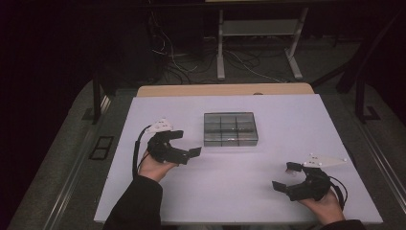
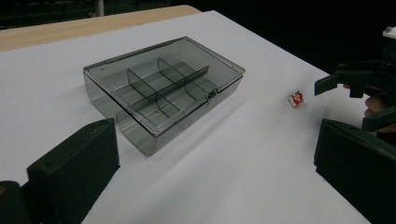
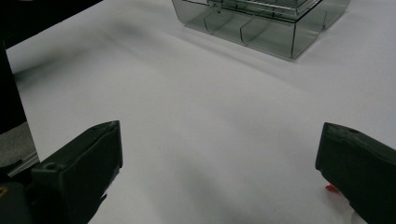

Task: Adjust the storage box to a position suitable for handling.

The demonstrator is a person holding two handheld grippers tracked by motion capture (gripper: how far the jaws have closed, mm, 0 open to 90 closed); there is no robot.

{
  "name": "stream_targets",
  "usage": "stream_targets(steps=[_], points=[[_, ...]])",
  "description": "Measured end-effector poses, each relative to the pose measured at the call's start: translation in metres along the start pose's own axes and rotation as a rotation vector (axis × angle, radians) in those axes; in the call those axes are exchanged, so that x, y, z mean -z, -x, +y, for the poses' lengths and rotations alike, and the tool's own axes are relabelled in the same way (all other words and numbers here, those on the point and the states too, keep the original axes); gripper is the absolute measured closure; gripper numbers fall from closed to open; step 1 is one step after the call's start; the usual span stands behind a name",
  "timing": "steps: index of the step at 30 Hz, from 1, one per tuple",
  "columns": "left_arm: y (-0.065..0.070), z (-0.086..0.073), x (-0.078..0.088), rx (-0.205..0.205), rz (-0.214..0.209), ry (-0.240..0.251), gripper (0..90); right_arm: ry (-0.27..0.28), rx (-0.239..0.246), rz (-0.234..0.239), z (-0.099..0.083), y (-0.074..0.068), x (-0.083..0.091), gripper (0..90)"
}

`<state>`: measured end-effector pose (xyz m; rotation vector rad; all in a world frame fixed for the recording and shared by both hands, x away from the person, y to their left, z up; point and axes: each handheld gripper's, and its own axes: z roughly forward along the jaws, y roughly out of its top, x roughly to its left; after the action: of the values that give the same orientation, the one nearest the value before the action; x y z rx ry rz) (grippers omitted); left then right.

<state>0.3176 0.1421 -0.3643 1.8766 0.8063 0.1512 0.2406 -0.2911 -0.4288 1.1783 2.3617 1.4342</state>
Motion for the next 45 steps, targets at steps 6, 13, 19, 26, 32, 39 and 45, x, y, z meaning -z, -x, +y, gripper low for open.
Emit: stream_targets(steps=[6, 13, 19, 26, 32, 39, 45], points=[[-0.003, 0.007, -0.003, -0.005, 0.003, -0.008, 0.0, 0.0, -0.001, 0.002, 0.0, 0.0, 0.0, 0.5], [-0.008, 0.014, -0.008, -0.006, 0.009, -0.014, 0.0, -0.001, -0.001, 0.003, 0.0, 0.0, 0.001, 0.5], [-0.013, 0.024, -0.015, -0.024, 0.015, -0.036, 0.0, -0.003, -0.006, 0.005, 0.0, 0.0, 0.0, 0.5], [-0.022, 0.038, -0.026, -0.043, 0.023, -0.085, 0.0, 0.001, 0.0, 0.005, 0.0, 0.0, 0.001, 0.5], [-0.029, 0.044, -0.039, -0.054, 0.029, -0.122, 0.0, 0.001, -0.002, 0.008, 0.0, 0.001, 0.001, 0.5], [-0.038, 0.055, -0.049, -0.062, 0.045, -0.141, 0.0, 0.001, -0.006, 0.009, 0.0, 0.001, 0.002, 0.5], [-0.04, 0.067, -0.058, -0.066, 0.042, -0.145, 0.0, 0.003, -0.004, 0.009, 0.0, 0.001, 0.003, 0.5]])
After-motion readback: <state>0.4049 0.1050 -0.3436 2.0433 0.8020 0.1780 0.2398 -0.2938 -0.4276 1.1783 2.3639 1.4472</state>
